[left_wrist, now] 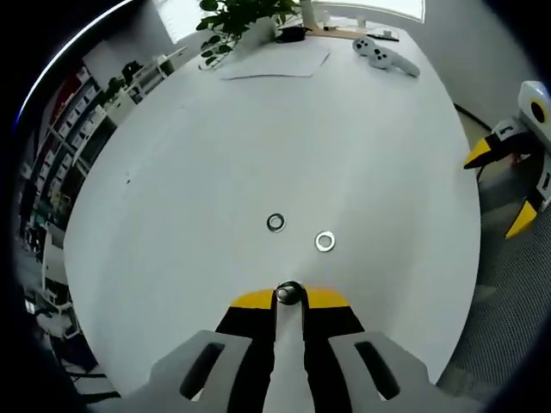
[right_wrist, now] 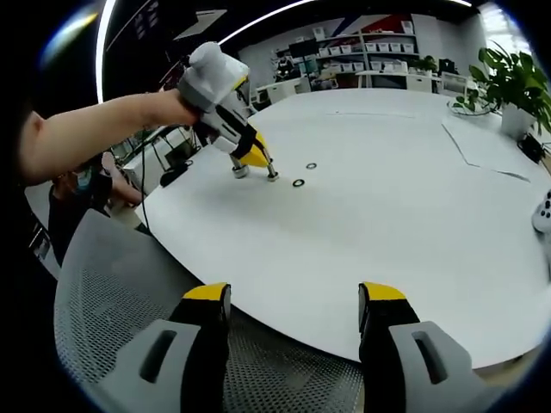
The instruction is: Place the washer onto the threaded stud by aligning its center hole with the stud, sliding it down to the base, and recovering from edge contact or off-axis alignment until the washer reaches the visible bottom stop.
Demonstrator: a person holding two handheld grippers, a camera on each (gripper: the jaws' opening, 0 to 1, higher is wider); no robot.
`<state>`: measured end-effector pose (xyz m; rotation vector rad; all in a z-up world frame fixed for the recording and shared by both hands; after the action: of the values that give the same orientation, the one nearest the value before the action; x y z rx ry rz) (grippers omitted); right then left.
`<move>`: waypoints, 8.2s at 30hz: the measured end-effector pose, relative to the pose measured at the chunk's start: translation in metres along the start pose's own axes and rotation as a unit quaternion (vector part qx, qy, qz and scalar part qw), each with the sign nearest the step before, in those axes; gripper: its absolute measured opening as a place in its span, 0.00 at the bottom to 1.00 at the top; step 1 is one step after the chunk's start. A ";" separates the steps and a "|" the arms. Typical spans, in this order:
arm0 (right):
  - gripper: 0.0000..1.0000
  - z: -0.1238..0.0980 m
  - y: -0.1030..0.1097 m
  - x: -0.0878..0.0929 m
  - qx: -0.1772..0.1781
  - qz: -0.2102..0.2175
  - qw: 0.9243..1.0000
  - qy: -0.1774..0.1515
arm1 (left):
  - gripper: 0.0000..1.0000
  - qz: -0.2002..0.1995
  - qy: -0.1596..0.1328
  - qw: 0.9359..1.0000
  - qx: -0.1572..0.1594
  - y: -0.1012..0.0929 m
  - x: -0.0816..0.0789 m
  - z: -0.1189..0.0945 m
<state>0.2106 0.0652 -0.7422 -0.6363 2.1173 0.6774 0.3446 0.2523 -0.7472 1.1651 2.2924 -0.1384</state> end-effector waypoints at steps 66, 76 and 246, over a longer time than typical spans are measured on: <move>0.62 -0.009 -0.024 0.002 0.090 0.065 0.994 -0.017 | 0.20 -0.082 -0.135 0.987 0.009 -0.069 0.040 -0.096; 0.62 -0.010 -0.025 0.006 0.096 0.084 0.992 -0.014 | 0.21 -0.055 -0.139 0.988 0.026 -0.074 0.030 -0.092; 0.63 -0.005 -0.019 0.002 0.067 0.054 0.996 -0.008 | 0.15 -0.016 0.030 0.997 0.072 -0.026 0.068 -0.013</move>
<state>0.2190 0.0477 -0.7464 -0.4446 2.1732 0.5915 0.2871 0.2887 -0.7761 1.2182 2.3873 -0.2882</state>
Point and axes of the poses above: the point that each gripper's makers call its tool centre point, and the gripper's own axes: z roughly forward along the fingers, y roughly to its left, x roughly out of its underside, the point moved 2 cm from there along -z, roughly backward along the fingers, and after that the axes turned 8 degrees about -y, right-handed, at the moved point
